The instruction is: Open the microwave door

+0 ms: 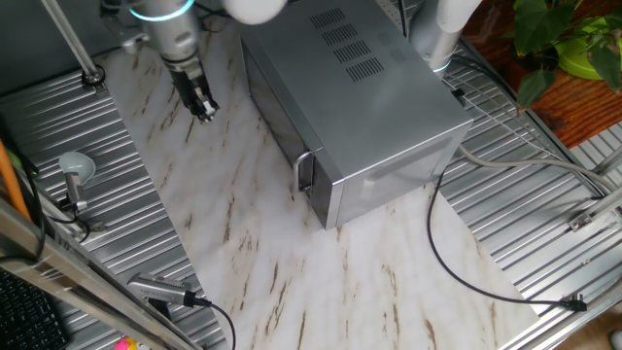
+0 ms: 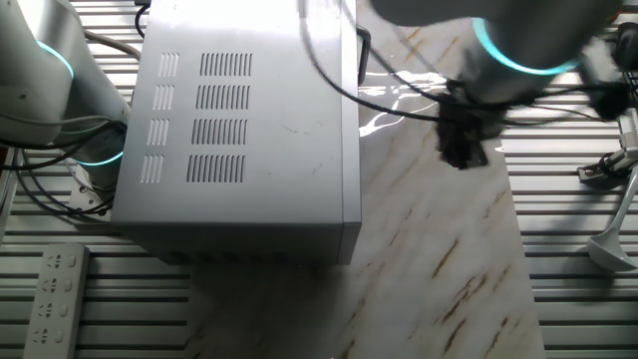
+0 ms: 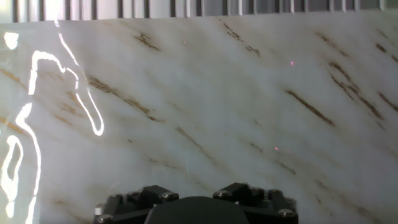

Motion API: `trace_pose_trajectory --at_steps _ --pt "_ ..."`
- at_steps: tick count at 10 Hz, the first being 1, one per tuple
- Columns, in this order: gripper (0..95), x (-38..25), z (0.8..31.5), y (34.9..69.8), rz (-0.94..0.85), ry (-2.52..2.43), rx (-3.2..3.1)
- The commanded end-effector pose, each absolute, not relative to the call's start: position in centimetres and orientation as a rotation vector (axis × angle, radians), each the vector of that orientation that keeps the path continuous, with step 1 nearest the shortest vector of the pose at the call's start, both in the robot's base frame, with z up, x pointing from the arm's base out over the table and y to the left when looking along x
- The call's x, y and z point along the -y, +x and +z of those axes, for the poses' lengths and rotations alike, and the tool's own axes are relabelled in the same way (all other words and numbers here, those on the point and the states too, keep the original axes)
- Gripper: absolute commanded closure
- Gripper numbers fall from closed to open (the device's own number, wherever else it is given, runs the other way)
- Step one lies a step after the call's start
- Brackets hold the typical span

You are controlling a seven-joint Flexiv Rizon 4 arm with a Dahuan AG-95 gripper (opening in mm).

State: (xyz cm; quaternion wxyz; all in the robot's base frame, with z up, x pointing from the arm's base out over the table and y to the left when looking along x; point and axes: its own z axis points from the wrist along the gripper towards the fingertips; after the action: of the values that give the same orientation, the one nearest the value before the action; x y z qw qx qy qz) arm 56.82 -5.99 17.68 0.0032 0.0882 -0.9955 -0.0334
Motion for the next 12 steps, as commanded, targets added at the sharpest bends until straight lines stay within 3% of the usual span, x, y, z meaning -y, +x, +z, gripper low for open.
trace_pose_trajectory --at_steps 1,4,12 --pt "95.0 6.7 17.9 57.2 -0.102 0.242 3.124" --pt "95.0 8.4 17.9 57.4 -0.025 0.193 3.120" --pt "95.0 8.4 17.9 57.4 -0.040 0.237 3.086"
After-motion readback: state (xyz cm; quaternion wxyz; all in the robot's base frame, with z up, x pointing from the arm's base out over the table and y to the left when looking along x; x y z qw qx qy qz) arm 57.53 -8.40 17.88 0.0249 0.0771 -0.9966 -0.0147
